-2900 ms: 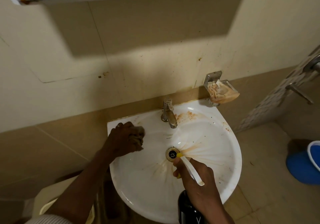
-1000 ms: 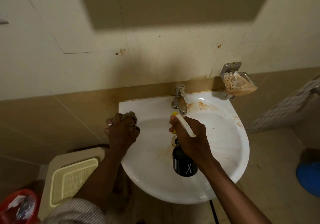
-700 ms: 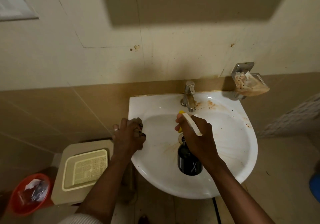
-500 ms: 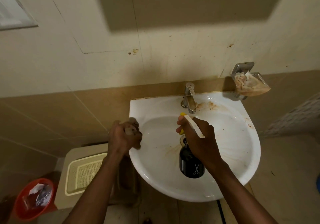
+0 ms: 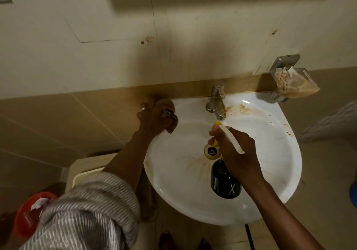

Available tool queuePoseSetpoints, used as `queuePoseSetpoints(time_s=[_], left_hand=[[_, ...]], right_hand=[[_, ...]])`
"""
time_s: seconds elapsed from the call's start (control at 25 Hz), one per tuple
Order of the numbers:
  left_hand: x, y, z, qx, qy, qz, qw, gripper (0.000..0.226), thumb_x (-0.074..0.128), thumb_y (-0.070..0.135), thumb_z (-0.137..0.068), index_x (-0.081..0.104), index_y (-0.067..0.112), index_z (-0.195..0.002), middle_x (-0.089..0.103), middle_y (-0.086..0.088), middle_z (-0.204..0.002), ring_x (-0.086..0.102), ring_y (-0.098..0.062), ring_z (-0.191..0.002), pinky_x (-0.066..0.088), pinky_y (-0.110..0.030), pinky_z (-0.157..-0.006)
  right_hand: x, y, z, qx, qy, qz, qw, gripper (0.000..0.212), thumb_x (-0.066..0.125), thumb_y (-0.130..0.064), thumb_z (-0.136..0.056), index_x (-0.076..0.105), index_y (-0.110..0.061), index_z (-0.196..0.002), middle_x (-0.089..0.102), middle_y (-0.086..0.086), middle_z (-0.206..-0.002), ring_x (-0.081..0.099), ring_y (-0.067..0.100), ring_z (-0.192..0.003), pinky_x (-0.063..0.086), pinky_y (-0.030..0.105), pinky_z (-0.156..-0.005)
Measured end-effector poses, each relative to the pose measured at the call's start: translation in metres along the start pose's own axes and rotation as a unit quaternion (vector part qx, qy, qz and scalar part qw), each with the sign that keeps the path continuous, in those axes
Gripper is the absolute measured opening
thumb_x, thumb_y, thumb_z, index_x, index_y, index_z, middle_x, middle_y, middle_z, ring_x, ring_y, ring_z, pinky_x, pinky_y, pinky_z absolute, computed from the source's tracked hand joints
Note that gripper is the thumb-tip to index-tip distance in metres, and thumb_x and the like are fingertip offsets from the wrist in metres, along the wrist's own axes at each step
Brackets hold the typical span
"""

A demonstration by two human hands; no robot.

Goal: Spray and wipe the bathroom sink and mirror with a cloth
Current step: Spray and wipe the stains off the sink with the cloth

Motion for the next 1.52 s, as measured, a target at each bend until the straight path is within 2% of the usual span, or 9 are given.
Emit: queuePoseSetpoints(time_s=[0.2,0.4,0.64,0.8,0.92,1.08,1.24,1.36,1.52], left_hand=[[-0.017,-0.025,0.042,-0.069,0.082,0.098,0.989,0.028,0.078,0.024,-0.078,0.073,0.031,-0.105,0.043,0.002,-0.127,0.038,-0.022,-0.119,0.034,-0.033,-0.099],[-0.010,-0.036,0.098,-0.090,0.085,0.162,0.979,0.031,0.063,0.047,-0.062,0.068,0.040,-0.092,0.048,0.004,-0.114,0.041,-0.016,-0.113,0.040,-0.051,-0.104],[-0.004,-0.039,0.162,-0.153,0.114,0.184,0.964,0.052,0.060,0.054,-0.059,0.072,0.024,-0.100,0.047,0.000,-0.112,0.044,-0.012,-0.106,0.040,-0.054,-0.105],[0.008,-0.035,0.194,-0.163,0.114,0.220,0.955,0.051,0.062,0.056,-0.062,0.071,0.024,-0.101,0.052,-0.010,-0.120,0.044,-0.010,-0.107,0.045,-0.033,-0.100],[0.025,-0.039,0.213,-0.185,0.113,0.238,0.947,0.038,0.065,0.054,-0.069,0.070,0.029,-0.098,0.060,-0.011,-0.117,0.053,-0.016,-0.109,0.052,-0.041,-0.095],[0.033,-0.021,0.242,-0.216,0.151,0.221,0.939,0.039,0.067,0.043,-0.073,0.069,0.023,-0.107,0.045,-0.006,-0.122,0.049,-0.021,-0.109,0.051,-0.045,-0.095],[0.029,0.012,0.268,-0.191,0.215,0.252,0.924,0.038,0.064,0.044,-0.072,0.068,0.018,-0.100,0.046,-0.003,-0.115,0.046,-0.001,-0.099,0.048,-0.016,-0.077],[0.043,0.025,0.279,-0.191,0.202,0.278,0.919,0.022,0.073,0.034,-0.074,0.060,0.030,-0.091,0.044,0.019,-0.114,0.044,-0.012,-0.103,0.055,-0.033,-0.075],[0.060,0.034,0.290,-0.241,0.110,0.336,0.904,0.025,0.083,0.038,-0.072,0.062,0.038,-0.084,0.037,-0.003,-0.125,0.038,0.006,-0.109,0.055,-0.029,-0.086]], right_hand=[[0.025,-0.005,0.000,-0.019,-0.011,-0.004,1.000,0.031,0.057,-0.040,-0.103,0.079,-0.018,-0.099,0.078,-0.007,-0.080,0.073,-0.001,-0.074,0.053,0.012,-0.067],[0.051,-0.028,-0.001,-0.069,-0.017,-0.014,0.997,0.028,0.057,-0.039,-0.103,0.076,-0.023,-0.091,0.078,-0.006,-0.077,0.076,0.009,-0.076,0.062,0.035,-0.074],[0.058,-0.047,0.010,-0.098,-0.028,-0.019,0.995,0.031,0.055,-0.043,-0.100,0.076,-0.021,-0.092,0.077,-0.006,-0.078,0.077,0.011,-0.076,0.065,0.043,-0.076],[0.050,-0.049,0.019,-0.091,-0.023,-0.035,0.995,0.025,0.055,-0.048,-0.097,0.073,-0.036,-0.085,0.078,-0.008,-0.080,0.078,0.013,-0.078,0.064,0.047,-0.076],[0.046,-0.051,0.022,-0.096,-0.024,-0.032,0.995,0.023,0.053,-0.048,-0.098,0.068,-0.044,-0.081,0.077,-0.010,-0.082,0.078,0.018,-0.080,0.064,0.050,-0.077],[0.041,-0.046,0.021,-0.082,-0.016,-0.022,0.996,0.026,0.056,-0.040,-0.103,0.068,-0.041,-0.080,0.077,-0.009,-0.078,0.078,0.017,-0.080,0.064,0.050,-0.079],[0.042,-0.044,0.019,-0.068,-0.013,-0.024,0.997,0.025,0.056,-0.040,-0.104,0.069,-0.038,-0.083,0.077,-0.008,-0.078,0.077,0.013,-0.078,0.064,0.046,-0.081],[0.043,-0.044,0.018,-0.064,-0.006,-0.027,0.998,0.026,0.056,-0.041,-0.104,0.072,-0.033,-0.086,0.078,-0.007,-0.078,0.077,0.012,-0.077,0.064,0.046,-0.082],[0.045,-0.043,0.018,-0.052,0.000,-0.038,0.998,0.028,0.056,-0.042,-0.104,0.075,-0.027,-0.090,0.078,-0.006,-0.077,0.077,0.010,-0.077,0.064,0.045,-0.083]])
Point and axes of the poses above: each hand's wrist, its own z-axis away from the middle knuckle, its own x-axis out of the palm, y = z × x, the point moved 9 cm from there along -z, towards the middle knuckle
